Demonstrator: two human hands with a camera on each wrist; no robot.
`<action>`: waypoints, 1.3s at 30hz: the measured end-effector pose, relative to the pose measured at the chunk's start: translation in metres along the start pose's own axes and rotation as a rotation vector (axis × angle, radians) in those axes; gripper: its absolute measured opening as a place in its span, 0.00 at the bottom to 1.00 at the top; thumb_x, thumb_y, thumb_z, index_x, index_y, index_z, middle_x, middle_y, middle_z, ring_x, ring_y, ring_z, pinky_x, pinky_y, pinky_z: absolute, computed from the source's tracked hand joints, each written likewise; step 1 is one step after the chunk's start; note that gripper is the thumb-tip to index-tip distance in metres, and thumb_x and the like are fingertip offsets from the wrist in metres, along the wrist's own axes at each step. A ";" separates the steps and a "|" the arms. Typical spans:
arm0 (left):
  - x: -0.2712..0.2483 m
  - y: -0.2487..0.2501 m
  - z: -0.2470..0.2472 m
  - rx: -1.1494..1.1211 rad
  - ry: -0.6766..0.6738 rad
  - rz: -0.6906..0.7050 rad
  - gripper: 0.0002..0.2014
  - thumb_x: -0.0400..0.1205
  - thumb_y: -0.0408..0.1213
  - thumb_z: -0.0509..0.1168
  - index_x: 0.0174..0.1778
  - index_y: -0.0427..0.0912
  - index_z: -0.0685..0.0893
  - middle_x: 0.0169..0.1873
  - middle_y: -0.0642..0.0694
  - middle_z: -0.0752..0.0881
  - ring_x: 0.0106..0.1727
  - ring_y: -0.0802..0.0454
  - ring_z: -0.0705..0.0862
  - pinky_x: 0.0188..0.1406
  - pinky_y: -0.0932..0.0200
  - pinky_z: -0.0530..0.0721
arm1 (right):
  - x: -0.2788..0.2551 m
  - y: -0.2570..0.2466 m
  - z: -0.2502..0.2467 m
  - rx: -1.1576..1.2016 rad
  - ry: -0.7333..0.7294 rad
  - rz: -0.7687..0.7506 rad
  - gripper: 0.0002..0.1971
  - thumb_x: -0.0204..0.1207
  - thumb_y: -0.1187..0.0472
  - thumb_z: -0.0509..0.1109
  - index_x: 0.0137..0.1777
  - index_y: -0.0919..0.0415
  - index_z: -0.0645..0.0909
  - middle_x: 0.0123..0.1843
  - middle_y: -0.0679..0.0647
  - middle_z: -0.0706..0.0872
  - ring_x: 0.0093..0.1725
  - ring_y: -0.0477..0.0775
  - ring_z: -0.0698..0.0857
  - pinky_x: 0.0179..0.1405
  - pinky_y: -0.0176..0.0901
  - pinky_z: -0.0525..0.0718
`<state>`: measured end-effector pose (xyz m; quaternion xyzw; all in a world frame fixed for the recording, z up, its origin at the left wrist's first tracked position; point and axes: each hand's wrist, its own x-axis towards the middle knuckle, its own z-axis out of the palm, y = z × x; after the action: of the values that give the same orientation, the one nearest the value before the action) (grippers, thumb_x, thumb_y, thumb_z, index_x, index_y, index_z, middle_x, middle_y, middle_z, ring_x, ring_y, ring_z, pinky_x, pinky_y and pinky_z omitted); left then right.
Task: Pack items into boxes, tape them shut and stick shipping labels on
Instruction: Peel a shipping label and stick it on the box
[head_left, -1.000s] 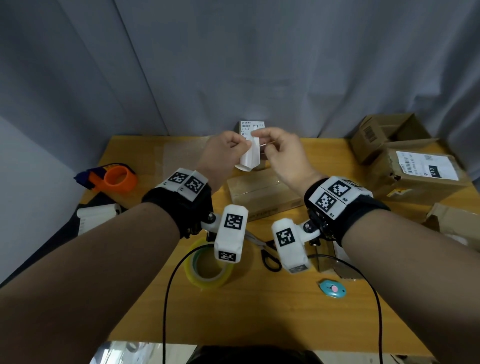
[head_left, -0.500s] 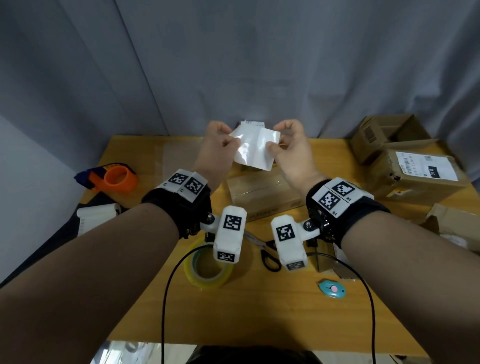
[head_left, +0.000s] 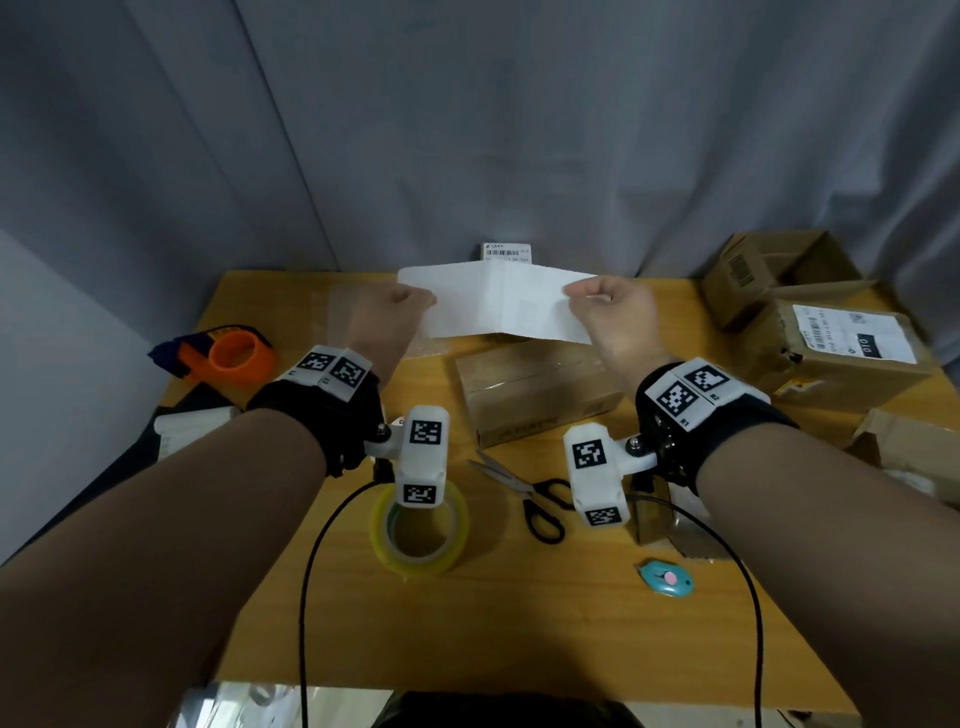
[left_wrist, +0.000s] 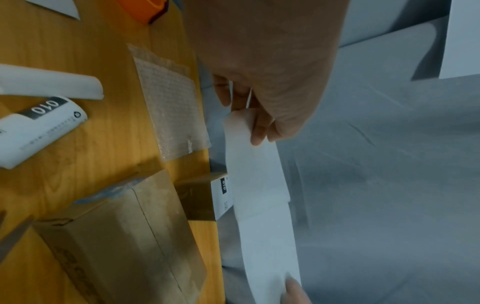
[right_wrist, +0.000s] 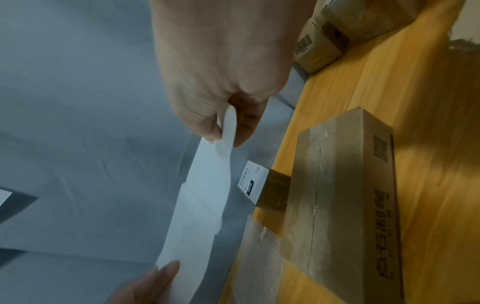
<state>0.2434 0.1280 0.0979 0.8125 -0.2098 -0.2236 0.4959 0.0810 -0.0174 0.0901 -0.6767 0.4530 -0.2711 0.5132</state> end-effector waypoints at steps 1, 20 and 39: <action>0.001 -0.004 -0.003 0.030 0.024 -0.003 0.08 0.79 0.41 0.65 0.39 0.40 0.83 0.34 0.44 0.77 0.33 0.55 0.72 0.40 0.57 0.71 | 0.001 0.003 0.000 -0.029 -0.002 0.005 0.09 0.77 0.69 0.65 0.47 0.58 0.85 0.42 0.45 0.82 0.30 0.39 0.74 0.28 0.27 0.73; 0.001 -0.108 -0.020 0.833 -0.636 0.008 0.21 0.88 0.48 0.50 0.60 0.36 0.80 0.51 0.45 0.82 0.53 0.51 0.79 0.55 0.58 0.68 | -0.024 0.032 0.035 -0.297 -0.115 0.122 0.06 0.75 0.57 0.67 0.44 0.44 0.84 0.48 0.41 0.80 0.49 0.49 0.83 0.49 0.29 0.82; 0.003 -0.020 0.013 0.754 -0.707 0.767 0.26 0.72 0.43 0.76 0.65 0.57 0.78 0.82 0.48 0.44 0.83 0.45 0.44 0.78 0.49 0.45 | -0.010 0.017 0.018 -0.240 -0.611 0.217 0.03 0.76 0.64 0.70 0.46 0.60 0.85 0.45 0.49 0.85 0.47 0.46 0.80 0.44 0.33 0.75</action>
<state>0.2409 0.1251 0.0736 0.6756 -0.7003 -0.1956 0.1219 0.0860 -0.0014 0.0689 -0.7302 0.3764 0.0554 0.5675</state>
